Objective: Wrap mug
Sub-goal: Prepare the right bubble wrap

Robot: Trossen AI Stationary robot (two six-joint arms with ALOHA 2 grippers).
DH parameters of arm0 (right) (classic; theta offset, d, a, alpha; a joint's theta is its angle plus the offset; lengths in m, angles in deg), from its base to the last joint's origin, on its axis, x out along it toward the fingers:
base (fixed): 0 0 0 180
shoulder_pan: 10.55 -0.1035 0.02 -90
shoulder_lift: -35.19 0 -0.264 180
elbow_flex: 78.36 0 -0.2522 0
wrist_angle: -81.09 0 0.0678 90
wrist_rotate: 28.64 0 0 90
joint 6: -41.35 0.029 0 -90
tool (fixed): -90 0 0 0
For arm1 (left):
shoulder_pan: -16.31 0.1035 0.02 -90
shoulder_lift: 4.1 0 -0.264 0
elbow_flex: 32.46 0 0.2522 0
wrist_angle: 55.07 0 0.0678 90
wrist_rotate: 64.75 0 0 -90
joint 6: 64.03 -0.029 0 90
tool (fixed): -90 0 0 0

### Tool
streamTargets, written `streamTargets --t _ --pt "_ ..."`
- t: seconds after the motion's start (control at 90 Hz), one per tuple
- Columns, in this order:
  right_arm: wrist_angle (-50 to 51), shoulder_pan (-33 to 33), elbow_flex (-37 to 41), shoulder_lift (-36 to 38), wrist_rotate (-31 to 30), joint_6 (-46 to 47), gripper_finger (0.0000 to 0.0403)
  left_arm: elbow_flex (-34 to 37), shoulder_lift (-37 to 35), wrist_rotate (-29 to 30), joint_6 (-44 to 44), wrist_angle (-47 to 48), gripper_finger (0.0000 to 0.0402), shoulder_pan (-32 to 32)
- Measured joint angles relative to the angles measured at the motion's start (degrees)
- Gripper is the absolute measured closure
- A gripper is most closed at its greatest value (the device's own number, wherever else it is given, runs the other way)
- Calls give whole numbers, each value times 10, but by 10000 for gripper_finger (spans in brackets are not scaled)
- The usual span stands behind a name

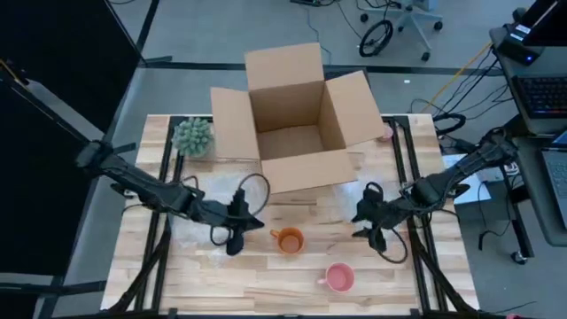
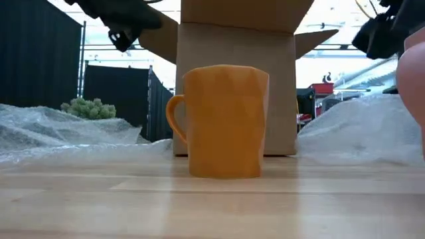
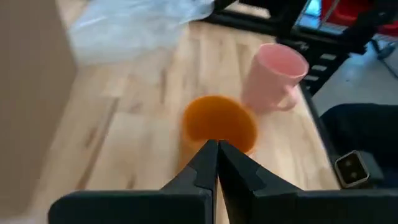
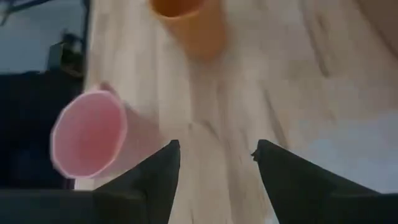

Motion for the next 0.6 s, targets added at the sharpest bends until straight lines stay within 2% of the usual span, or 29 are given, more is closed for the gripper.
streamTargets --t 0.078,0.178,0.278,0.444,0.6 --pt "-49 2 0 -29 -29 -30 207 0 31 3 0 -30 402 2" --pt "-116 13 -1 -85 -27 -45 207 -8 62 10 13 -28 402 3" --pt "-122 17 -15 -137 -30 -35 207 -27 76 18 15 -29 402 0" --pt "-132 17 -52 -207 -109 3 207 -55 99 20 15 14 402 -3" --pt "-132 19 -90 -258 -130 39 207 -58 101 28 15 23 402 -10"
